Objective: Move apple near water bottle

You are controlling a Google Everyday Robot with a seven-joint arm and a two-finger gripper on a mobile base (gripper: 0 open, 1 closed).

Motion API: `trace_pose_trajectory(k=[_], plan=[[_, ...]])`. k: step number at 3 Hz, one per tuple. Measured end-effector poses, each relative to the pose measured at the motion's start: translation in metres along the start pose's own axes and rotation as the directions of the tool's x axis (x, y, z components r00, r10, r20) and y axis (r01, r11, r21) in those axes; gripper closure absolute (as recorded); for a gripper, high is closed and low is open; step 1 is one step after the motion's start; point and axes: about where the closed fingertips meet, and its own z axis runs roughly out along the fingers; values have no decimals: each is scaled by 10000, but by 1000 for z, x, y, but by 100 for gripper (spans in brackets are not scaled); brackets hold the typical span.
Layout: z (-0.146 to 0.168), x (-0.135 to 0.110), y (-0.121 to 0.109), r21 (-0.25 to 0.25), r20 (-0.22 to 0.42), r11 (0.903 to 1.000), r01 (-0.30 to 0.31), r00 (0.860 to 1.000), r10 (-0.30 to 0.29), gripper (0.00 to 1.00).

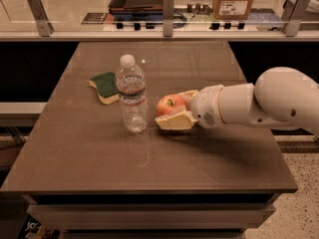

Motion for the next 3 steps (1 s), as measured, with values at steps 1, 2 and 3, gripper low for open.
trace_pose_trajectory(k=[1, 2, 3], plan=[[1, -1, 1, -26, -5, 10000, 25, 10000, -25, 12], [2, -2, 3, -48, -10, 10000, 47, 10000, -47, 0], [2, -2, 3, -49, -10, 10000, 48, 10000, -48, 0]])
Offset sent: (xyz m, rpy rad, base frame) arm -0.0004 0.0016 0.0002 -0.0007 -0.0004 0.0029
